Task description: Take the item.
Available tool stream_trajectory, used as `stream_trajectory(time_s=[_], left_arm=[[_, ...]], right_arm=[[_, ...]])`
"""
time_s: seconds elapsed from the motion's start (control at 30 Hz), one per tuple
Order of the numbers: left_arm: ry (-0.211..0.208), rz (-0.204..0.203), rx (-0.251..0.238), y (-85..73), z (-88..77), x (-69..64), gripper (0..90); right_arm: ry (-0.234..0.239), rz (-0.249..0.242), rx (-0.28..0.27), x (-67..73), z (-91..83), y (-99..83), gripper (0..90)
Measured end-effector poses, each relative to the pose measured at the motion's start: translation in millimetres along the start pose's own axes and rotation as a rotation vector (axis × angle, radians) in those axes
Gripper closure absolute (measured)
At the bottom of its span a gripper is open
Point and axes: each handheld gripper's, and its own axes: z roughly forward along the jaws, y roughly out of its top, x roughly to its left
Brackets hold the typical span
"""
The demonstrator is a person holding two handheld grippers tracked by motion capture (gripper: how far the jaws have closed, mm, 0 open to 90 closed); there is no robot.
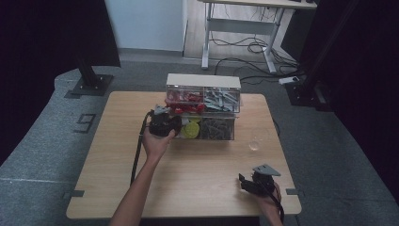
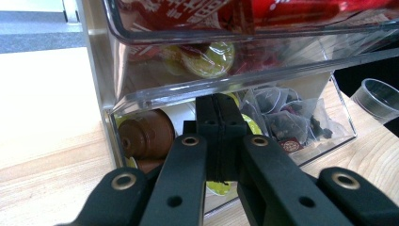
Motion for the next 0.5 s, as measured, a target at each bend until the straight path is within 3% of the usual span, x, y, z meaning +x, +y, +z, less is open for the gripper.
stream_trajectory(time_s=[0.5], left_arm=[[-0.001,0.011,0.006,2.0,-1.3,-2.4,89.8]], right_arm=[[0.062,0.026,-0.085,7.7,-6.9,36.3,27.1]])
